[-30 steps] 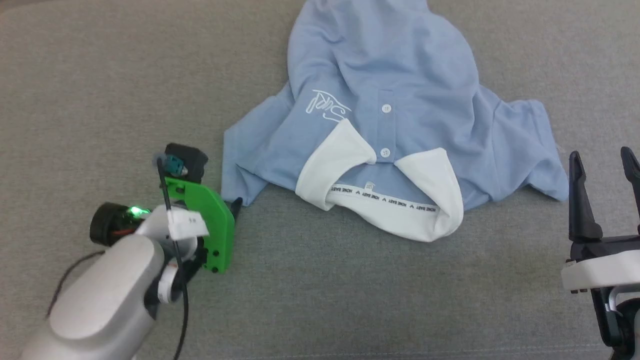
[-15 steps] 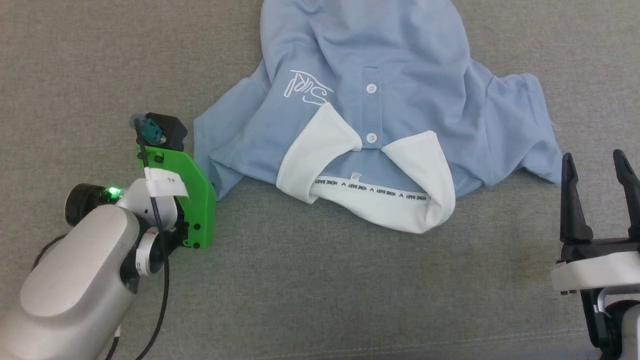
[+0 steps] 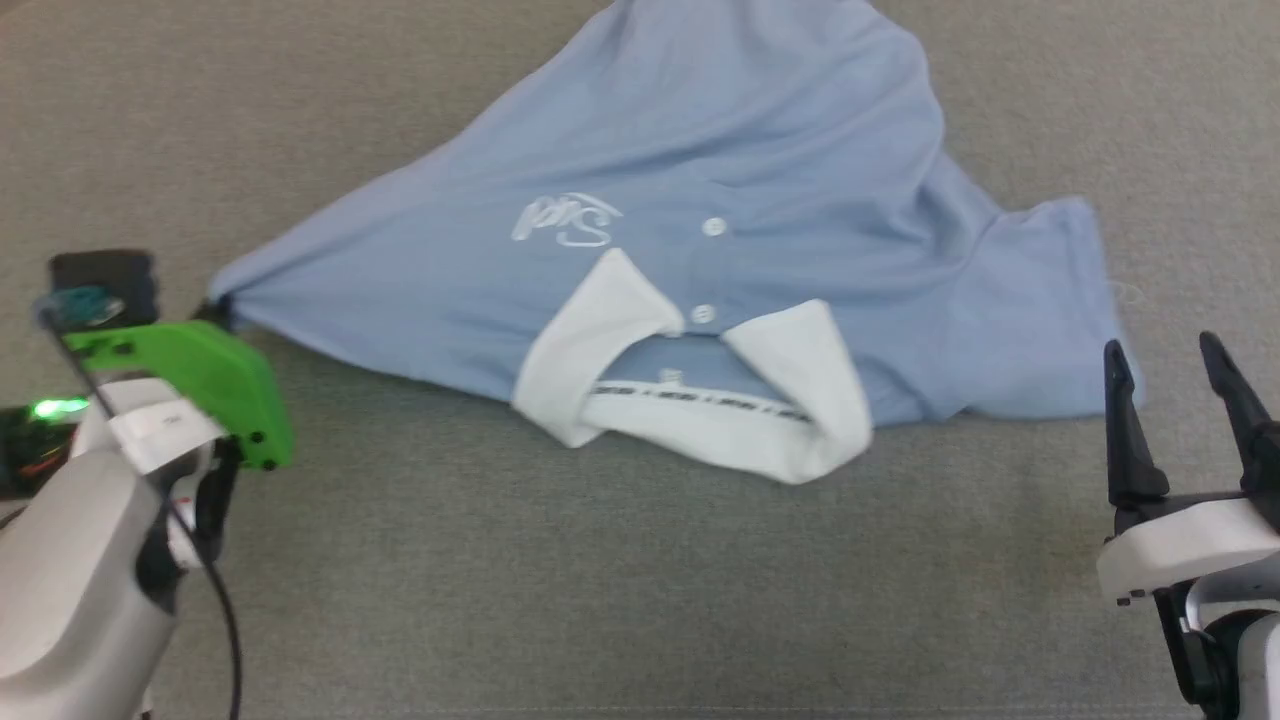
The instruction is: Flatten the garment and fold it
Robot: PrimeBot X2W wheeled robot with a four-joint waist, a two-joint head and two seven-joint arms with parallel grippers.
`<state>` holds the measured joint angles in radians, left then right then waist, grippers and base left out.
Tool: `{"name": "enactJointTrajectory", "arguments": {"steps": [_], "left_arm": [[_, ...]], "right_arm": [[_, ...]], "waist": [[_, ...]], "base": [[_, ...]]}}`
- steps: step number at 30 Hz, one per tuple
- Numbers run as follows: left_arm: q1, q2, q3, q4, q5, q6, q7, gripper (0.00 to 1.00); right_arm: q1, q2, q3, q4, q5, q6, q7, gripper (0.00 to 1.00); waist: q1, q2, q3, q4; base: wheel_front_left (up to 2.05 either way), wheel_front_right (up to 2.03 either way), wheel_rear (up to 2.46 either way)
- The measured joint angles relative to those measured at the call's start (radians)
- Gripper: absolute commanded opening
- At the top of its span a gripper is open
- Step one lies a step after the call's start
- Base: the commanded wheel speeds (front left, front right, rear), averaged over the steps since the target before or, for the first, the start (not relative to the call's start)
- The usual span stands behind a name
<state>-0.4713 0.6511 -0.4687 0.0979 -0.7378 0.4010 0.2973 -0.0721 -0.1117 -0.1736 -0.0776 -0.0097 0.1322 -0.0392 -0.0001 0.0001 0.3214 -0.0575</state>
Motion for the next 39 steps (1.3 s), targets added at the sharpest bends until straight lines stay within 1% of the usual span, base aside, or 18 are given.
{"name": "enactJointTrajectory", "arguments": {"steps": [3, 6, 7, 10, 12, 15, 17, 20, 22, 26, 29, 31, 34, 39], "left_arm": [[0.039, 0.012, 0.040, 0.021, 0.000, 0.023, -0.063, 0.00], [0.076, 0.014, 0.052, 0.030, -0.002, 0.031, -0.084, 0.00], [0.085, 0.014, 0.045, 0.029, -0.002, 0.024, -0.084, 1.00], [0.102, 0.010, 0.014, 0.028, -0.001, -0.003, -0.091, 1.00], [0.102, 0.009, 0.004, 0.026, 0.011, -0.012, -0.121, 1.00], [0.101, 0.002, -0.001, 0.015, 0.037, -0.038, -0.214, 1.00], [0.101, -0.007, -0.003, 0.001, 0.063, -0.055, -0.293, 1.00], [0.101, -0.006, -0.020, -0.043, 0.125, -0.107, -0.438, 1.00], [0.102, -0.006, -0.028, -0.061, 0.153, -0.119, -0.491, 1.00], [0.125, -0.011, -0.044, -0.074, 0.167, -0.126, -0.521, 1.00], [0.141, -0.026, -0.052, -0.070, 0.176, -0.126, -0.529, 1.00], [0.143, -0.037, -0.055, -0.067, 0.184, -0.126, -0.530, 1.00], [0.143, -0.053, -0.055, -0.061, 0.185, -0.126, -0.538, 1.00], [0.142, -0.067, -0.056, -0.051, 0.194, -0.126, -0.541, 1.00]], "right_arm": [[0.013, -0.001, 0.001, 0.007, -0.002, 0.000, 0.031, 1.00], [0.017, -0.001, -0.002, 0.014, -0.010, 0.000, 0.063, 1.00], [0.018, -0.001, -0.002, 0.017, -0.011, 0.000, 0.074, 1.00], [0.024, -0.001, -0.002, 0.031, -0.011, 0.000, 0.119, 1.00], [0.025, -0.001, -0.004, 0.037, -0.001, 0.000, 0.152, 1.00], [0.025, -0.011, -0.003, 0.038, 0.031, 0.000, 0.228, 1.00], [0.024, -0.021, -0.007, 0.036, 0.053, 0.000, 0.302, 1.00], [0.021, -0.046, -0.012, 0.031, 0.093, 0.000, 0.451, 1.00], [0.008, -0.058, -0.017, 0.034, 0.120, 0.000, 0.552, 1.00], [-0.042, -0.086, -0.041, 0.057, 0.150, 0.000, 0.725, 1.00], [-0.092, -0.090, -0.060, 0.082, 0.162, 0.000, 0.797, 1.00], [-0.111, -0.104, -0.056, 0.097, 0.154, 0.000, 0.827, 1.00], [-0.123, -0.106, -0.065, 0.132, 0.135, 0.000, 0.876, 1.00], [-0.132, -0.094, -0.068, 0.166, 0.121, 0.000, 0.898, 1.00]], "waist": [[0.0000, 0.0000, -0.016, 0.019], [0.0000, 0.0000, -0.026, 0.034], [0.0000, 0.0000, -0.027, 0.037], [0.0000, 0.0000, -0.032, 0.048], [0.0000, 0.0000, -0.036, 0.054], [0.0000, 0.0000, -0.046, 0.063], [0.0000, 0.0000, -0.055, 0.069], [0.0000, 0.0000, -0.068, 0.082], [0.0000, 0.0000, -0.073, 0.092], [0.0000, 0.0000, -0.075, 0.115], [0.0000, 0.0000, -0.070, 0.134], [0.0000, 0.0000, -0.064, 0.147], [0.0000, 0.0000, -0.053, 0.167], [0.0000, 0.0000, -0.032, 0.197]], "base": [[0.00, 0.00, 0.00], [0.00, 0.00, 0.00], [0.00, 0.00, 0.00], [0.00, 0.00, 0.00], [0.00, 0.00, 0.00], [0.00, 0.00, 0.00], [0.00, 0.00, 0.00], [0.00, 0.00, 0.00], [0.00, 0.00, 0.00], [0.00, 0.00, 0.00], [0.00, 0.00, 0.00], [0.00, 0.00, 0.00], [0.00, 0.00, 0.00], [0.00, 0.00, 0.00]]}}
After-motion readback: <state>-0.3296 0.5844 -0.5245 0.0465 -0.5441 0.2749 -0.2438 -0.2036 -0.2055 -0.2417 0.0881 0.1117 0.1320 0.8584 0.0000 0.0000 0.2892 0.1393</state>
